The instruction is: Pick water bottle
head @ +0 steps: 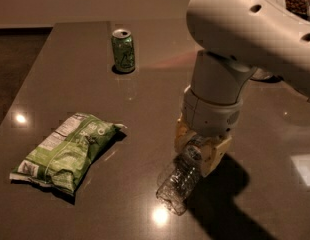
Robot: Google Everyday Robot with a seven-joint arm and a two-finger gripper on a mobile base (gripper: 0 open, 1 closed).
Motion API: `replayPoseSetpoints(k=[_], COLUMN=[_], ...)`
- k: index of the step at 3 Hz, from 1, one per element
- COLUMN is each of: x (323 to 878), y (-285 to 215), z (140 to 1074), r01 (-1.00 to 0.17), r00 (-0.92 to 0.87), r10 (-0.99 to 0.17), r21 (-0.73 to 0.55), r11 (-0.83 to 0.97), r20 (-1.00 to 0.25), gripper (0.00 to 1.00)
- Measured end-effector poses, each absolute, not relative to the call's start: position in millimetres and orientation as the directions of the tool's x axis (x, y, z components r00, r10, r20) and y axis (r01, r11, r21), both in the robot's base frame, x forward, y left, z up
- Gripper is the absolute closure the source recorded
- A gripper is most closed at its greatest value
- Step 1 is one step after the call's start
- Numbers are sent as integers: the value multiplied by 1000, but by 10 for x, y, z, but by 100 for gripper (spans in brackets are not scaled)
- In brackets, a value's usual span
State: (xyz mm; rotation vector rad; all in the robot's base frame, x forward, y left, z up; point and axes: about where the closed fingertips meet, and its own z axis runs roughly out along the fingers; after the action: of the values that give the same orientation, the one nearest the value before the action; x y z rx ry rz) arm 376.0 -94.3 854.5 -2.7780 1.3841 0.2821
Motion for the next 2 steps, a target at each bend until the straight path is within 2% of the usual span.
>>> replayPoseSetpoints(k=[1, 2], x=[3891, 4106], y=[-963, -1000], z=[8711, 8989], r01=[-833, -894], r00=[545, 449], r10=[-830, -891], r21=[34, -39], r11=[-552, -447], r20=[-122, -65], gripper=[88, 100])
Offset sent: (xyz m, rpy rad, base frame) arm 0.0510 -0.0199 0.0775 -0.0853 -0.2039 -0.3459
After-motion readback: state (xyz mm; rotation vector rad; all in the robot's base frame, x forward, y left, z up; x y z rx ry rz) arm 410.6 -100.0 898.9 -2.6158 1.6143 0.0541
